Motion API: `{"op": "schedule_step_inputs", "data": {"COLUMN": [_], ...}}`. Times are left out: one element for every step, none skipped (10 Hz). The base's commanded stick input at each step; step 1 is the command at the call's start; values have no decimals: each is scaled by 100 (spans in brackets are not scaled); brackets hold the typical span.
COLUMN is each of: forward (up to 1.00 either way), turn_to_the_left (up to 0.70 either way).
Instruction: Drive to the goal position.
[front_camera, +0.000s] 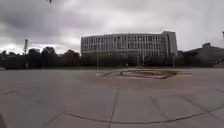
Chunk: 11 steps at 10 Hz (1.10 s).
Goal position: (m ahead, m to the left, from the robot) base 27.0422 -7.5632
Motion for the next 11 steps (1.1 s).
{"op": "schedule_step_inputs", "data": {"forward": [70, 70, 70, 70, 70, 70, 70, 70, 70, 70, 70], "turn_to_the_left": [0, 0, 0, 0, 0, 0, 0, 0, 0, 0, 0]}}
